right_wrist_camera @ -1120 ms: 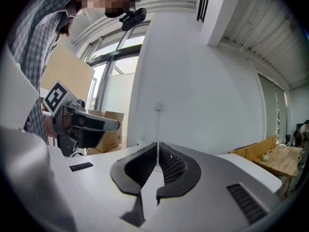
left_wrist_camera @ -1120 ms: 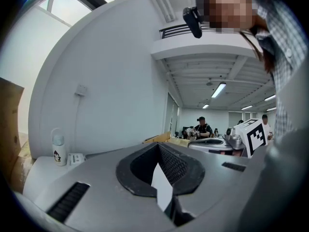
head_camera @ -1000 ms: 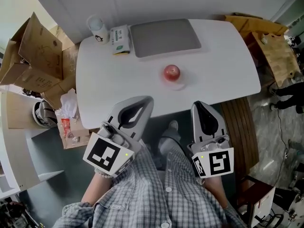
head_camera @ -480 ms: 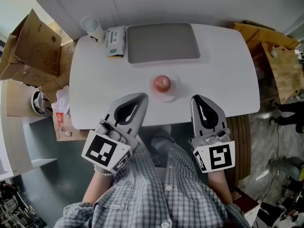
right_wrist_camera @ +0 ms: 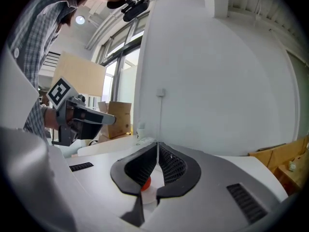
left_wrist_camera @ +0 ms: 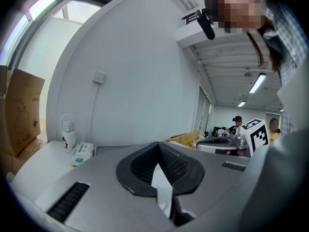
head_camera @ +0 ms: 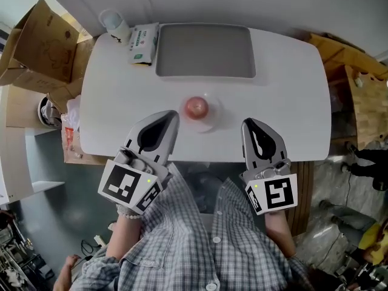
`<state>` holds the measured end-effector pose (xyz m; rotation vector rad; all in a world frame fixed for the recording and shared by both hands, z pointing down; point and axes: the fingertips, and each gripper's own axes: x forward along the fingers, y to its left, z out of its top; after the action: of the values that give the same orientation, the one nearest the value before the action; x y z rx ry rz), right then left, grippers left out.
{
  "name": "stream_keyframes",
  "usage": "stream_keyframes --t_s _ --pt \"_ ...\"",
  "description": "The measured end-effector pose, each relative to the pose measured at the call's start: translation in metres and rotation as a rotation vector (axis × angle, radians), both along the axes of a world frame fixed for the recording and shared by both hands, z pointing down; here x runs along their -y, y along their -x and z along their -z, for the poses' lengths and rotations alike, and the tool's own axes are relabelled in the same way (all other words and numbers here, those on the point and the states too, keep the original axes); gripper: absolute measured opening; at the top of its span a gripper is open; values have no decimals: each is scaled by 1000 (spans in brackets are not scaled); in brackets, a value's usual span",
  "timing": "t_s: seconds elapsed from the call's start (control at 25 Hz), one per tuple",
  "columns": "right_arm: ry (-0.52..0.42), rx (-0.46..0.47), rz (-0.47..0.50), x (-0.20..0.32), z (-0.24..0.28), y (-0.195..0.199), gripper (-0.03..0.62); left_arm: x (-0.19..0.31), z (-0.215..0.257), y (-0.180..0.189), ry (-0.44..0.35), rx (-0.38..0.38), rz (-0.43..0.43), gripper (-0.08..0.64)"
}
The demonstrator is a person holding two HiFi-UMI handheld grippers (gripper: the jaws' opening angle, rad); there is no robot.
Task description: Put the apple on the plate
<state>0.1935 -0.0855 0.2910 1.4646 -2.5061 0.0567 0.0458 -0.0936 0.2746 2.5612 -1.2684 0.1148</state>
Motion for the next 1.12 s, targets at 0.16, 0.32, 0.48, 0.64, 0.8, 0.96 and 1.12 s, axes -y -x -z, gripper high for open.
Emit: stream_keyframes --t_s 0.16,0.32,0.48,0.64,0.8,0.96,1.12 --pt "36 14 15 9 -17 -4 28 7 -10 4 20 19 52 8" --pt "67 30 12 15 -29 -5 28 8 -23 8 52 39 66 8" --pt "95 -5 7 21 -41 -3 28 14 -36 11 90 41 65 8" --pt "111 -67 12 23 -55 1 28 20 -49 12 118 46 51 8" --pt "150 -75 -7 28 -71 3 28 29 -65 17 154 60 57 8" --pt "195 -72 -43 37 -86 5 28 36 -86 16 214 62 13 8" --pt "265 -22 -81 48 -106 6 28 38 -110 9 313 18 -68 9"
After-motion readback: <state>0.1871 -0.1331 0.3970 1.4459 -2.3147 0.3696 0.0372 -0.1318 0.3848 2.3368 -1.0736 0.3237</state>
